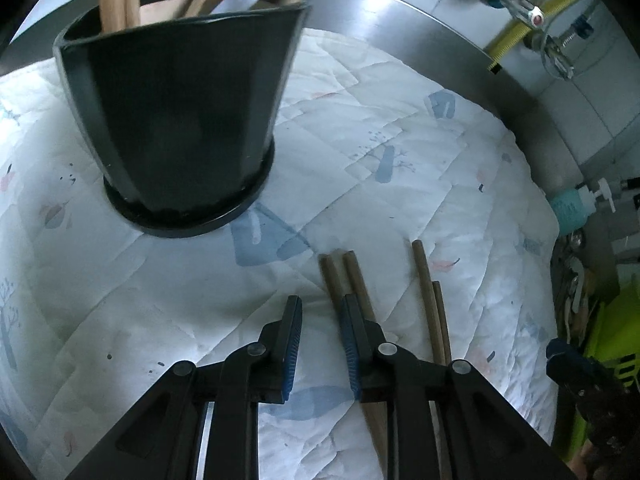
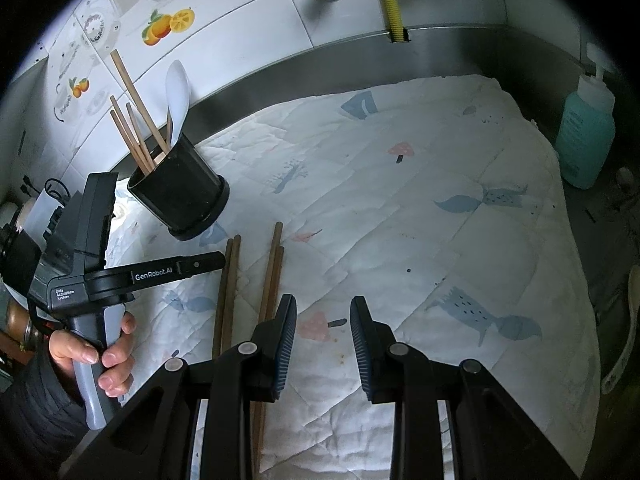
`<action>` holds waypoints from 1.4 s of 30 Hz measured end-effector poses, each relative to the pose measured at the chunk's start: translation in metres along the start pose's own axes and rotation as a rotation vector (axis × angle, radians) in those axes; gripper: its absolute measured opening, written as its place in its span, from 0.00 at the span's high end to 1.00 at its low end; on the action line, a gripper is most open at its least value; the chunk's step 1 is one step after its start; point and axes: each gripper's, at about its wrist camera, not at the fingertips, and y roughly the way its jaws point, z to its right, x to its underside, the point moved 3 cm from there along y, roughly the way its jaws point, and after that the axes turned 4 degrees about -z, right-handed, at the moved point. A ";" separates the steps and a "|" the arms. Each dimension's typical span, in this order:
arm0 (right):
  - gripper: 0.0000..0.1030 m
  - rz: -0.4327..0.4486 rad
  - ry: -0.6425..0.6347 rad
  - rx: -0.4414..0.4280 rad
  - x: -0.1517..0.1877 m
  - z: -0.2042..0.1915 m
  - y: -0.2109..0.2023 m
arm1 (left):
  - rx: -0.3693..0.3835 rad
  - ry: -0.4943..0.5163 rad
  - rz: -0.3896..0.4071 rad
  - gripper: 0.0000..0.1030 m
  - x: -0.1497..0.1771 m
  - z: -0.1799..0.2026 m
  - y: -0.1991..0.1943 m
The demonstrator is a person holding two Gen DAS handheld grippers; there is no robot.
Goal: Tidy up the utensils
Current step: 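Grasp a chopstick with the left tool while the right tool grasps another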
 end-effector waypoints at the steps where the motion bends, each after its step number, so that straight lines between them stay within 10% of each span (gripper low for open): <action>1: 0.69 -0.001 0.002 -0.002 0.000 0.000 0.000 | 0.003 0.000 -0.002 0.77 0.000 -0.001 0.000; 26: 0.69 -0.003 0.007 -0.011 0.000 -0.001 0.001 | -0.117 0.030 -0.030 0.74 -0.005 0.022 0.008; 42: 0.73 -0.056 -0.030 -0.030 -0.005 -0.016 0.028 | -0.079 0.069 0.006 0.98 0.005 0.002 -0.013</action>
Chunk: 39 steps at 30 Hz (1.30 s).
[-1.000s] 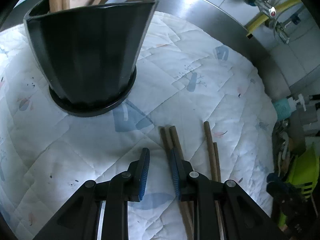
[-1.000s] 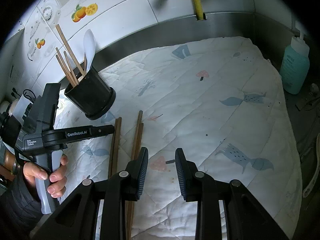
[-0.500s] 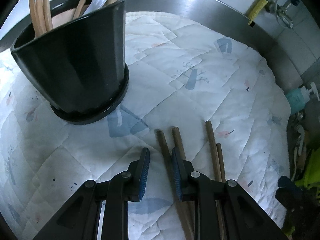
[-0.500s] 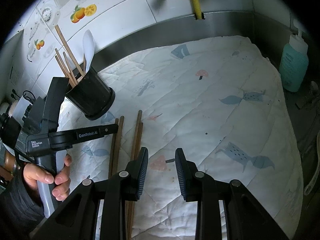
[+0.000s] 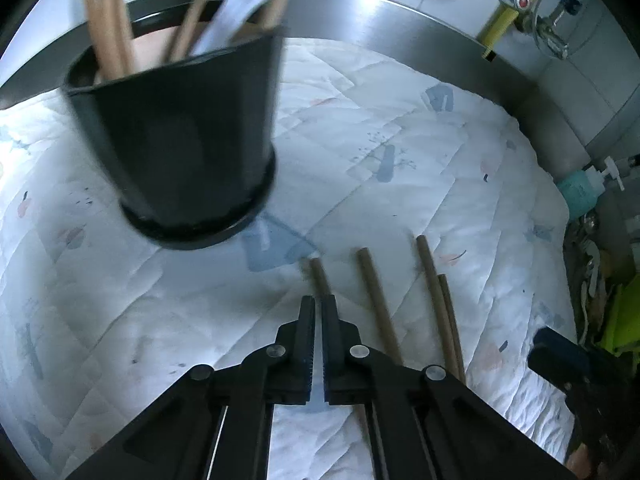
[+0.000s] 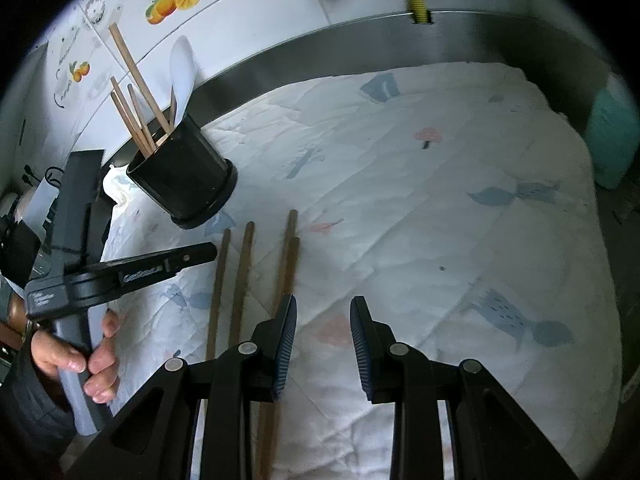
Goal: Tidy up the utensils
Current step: 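Grasp a chopstick with the left tool while the right tool grasps another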
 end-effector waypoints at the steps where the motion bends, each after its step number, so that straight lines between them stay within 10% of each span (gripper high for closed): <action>1: 0.76 -0.005 -0.006 -0.003 -0.001 -0.002 0.003 | -0.004 -0.001 0.003 0.98 0.000 -0.004 -0.002; 39: 0.88 -0.057 -0.018 0.015 -0.038 -0.021 0.057 | 0.137 -0.025 -0.001 0.97 0.000 -0.021 -0.023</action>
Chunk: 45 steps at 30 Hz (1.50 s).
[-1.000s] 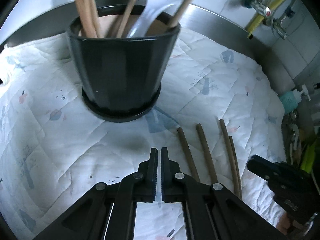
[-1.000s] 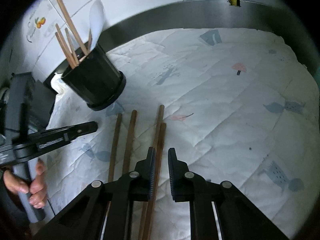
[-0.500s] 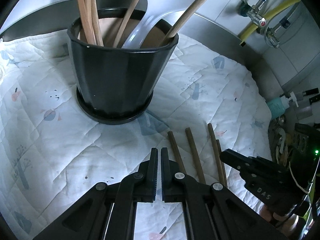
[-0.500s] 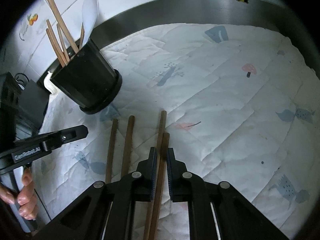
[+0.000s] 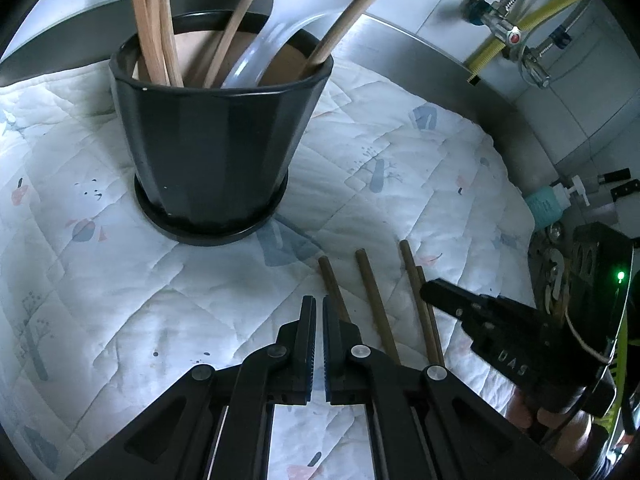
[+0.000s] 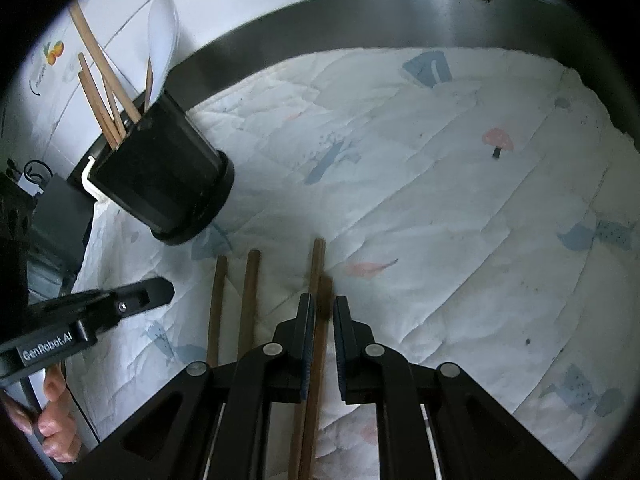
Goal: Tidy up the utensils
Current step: 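Grasp a chopstick with the left tool while the right tool grasps another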
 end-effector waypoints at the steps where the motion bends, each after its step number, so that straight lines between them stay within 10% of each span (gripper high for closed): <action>1: 0.88 0.009 -0.008 -0.002 -0.003 -0.001 -0.002 | -0.001 -0.001 -0.001 0.97 0.000 -0.001 0.000; 28: 0.88 -0.085 -0.180 0.052 -0.025 -0.033 0.030 | 0.031 -0.025 -0.035 0.96 -0.001 -0.004 0.014; 45: 0.90 0.109 -0.144 0.027 -0.021 -0.031 -0.045 | 0.021 -0.027 -0.092 0.83 -0.007 0.015 0.041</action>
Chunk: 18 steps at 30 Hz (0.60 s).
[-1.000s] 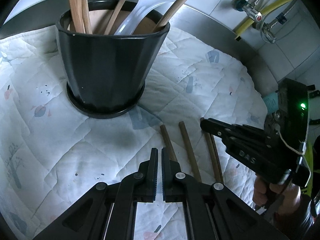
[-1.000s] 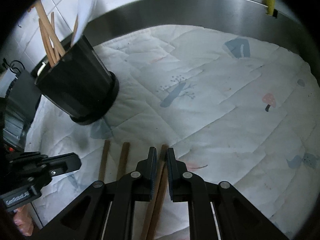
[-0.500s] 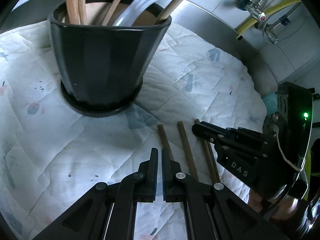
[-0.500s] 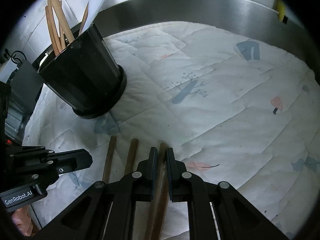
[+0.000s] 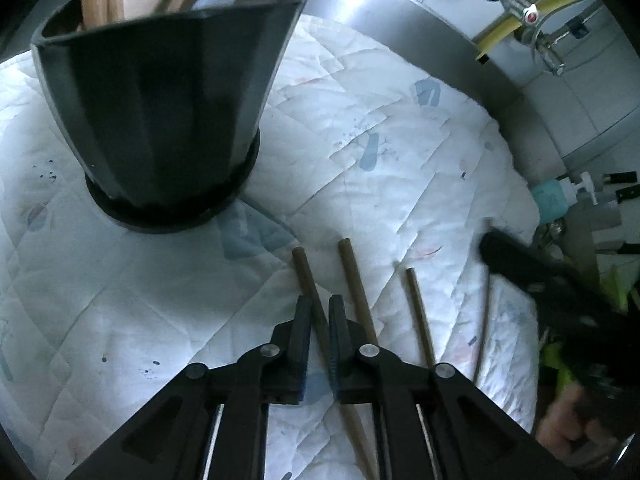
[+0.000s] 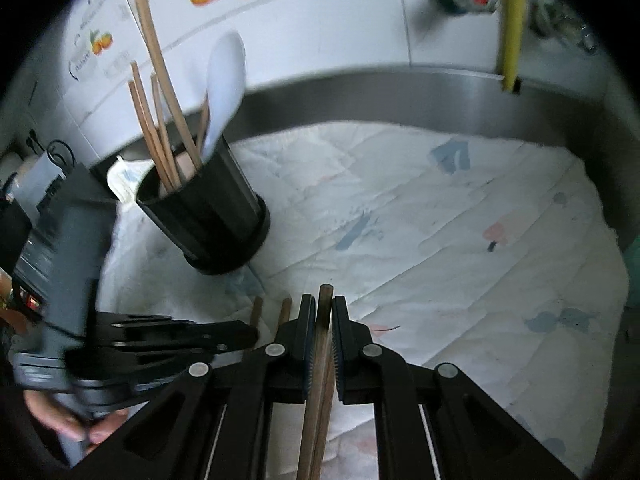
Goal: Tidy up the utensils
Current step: 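Grasp a chopstick with the left tool while the right tool grasps another, then lift both held chopsticks and carry them over the black pot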
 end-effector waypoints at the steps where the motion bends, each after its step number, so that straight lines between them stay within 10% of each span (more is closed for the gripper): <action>1: 0.90 0.011 0.003 0.000 0.001 0.001 -0.003 | 0.002 -0.004 -0.003 0.80 0.000 -0.001 0.002; 18: 0.90 0.107 0.032 0.000 0.013 0.008 -0.046 | -0.135 0.047 0.034 0.78 -0.004 0.015 0.006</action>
